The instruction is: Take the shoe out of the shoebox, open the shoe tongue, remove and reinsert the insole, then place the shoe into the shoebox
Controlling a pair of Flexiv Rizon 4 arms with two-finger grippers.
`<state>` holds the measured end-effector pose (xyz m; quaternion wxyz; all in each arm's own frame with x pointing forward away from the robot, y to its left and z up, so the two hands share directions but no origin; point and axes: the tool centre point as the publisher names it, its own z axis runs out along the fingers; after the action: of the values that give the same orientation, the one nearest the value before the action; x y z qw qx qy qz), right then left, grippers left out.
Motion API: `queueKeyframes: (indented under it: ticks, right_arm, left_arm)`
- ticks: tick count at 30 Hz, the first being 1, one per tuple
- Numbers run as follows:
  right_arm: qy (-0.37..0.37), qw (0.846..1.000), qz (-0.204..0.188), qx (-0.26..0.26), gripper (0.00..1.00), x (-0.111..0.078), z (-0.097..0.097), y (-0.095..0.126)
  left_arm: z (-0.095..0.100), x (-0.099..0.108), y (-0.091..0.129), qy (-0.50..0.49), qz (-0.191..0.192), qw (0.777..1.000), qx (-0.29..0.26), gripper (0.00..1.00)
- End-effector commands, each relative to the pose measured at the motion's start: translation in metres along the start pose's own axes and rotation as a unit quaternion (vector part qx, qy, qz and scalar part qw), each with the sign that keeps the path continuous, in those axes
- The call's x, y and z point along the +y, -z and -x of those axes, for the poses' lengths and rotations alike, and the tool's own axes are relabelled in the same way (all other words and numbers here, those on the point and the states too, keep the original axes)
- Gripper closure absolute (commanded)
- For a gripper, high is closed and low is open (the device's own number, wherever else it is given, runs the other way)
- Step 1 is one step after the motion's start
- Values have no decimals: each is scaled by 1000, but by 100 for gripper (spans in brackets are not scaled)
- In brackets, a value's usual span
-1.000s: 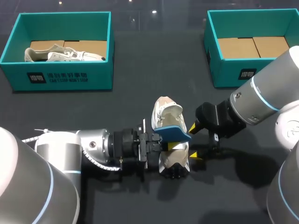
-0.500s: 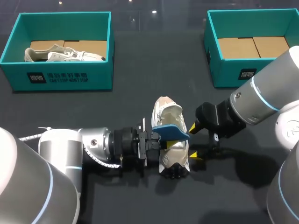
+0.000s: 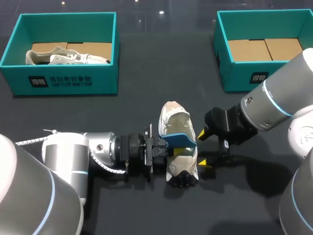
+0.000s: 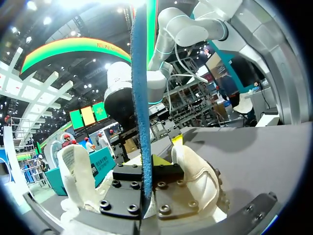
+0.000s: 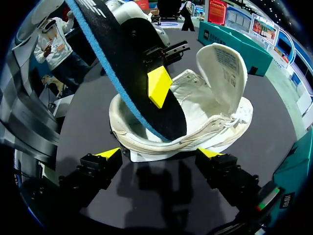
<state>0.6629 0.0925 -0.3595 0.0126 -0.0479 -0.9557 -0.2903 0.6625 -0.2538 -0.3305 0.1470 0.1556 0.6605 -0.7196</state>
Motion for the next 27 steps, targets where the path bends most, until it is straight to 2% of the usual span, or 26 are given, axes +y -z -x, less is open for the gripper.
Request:
queueKeyframes:
  ticks: [1,15,24,26,27]
  right_arm:
    - [0,1000,0,-2,0,0,-1,-1]
    - [0,1000,0,-2,0,0,-1,-1]
    - [0,1000,0,-2,0,0,-1,-1]
    - [0,1000,0,-2,0,0,-1,-1]
    - [0,1000,0,-2,0,0,-1,-1]
  left_arm:
    - [-1,9,-3,-8,16,1000,3,100]
    - [1,30,0,1,49,999,-13,100]
    - [1,18,-1,10,35,999,-16,100]
    - [1,15,-1,9,34,999,-17,84]
    - [1,13,-2,9,33,999,-17,81]
